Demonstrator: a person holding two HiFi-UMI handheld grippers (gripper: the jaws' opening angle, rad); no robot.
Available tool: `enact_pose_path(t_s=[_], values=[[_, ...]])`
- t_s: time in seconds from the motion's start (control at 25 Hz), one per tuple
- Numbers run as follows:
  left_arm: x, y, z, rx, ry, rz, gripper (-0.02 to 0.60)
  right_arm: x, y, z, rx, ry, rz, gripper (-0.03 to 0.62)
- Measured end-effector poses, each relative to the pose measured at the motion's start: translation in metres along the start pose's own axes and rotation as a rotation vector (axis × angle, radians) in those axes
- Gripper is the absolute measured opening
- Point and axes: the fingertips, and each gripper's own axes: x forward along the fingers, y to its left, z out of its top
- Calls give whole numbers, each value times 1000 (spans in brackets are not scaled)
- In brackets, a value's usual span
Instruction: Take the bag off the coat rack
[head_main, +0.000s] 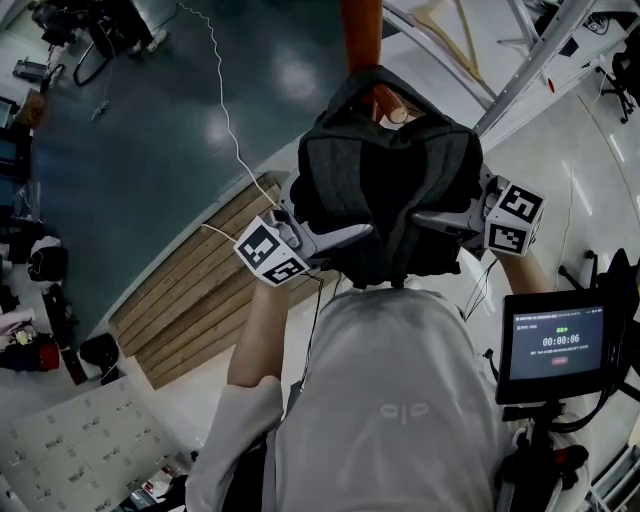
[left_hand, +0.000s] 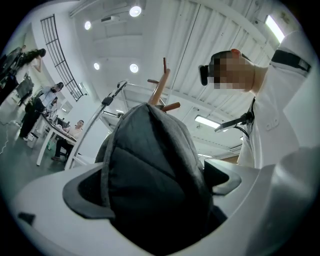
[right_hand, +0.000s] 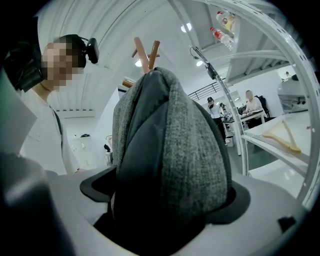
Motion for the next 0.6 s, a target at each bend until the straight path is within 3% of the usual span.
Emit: enact_pose_path(t_s=[0.36, 0.6], values=[[-3, -3, 3, -19, -3, 1, 569, -1, 6, 0, 4, -4, 6, 534], [-3, 0, 9, -31, 3, 15, 565, -3, 9, 6, 15, 11, 5, 472]])
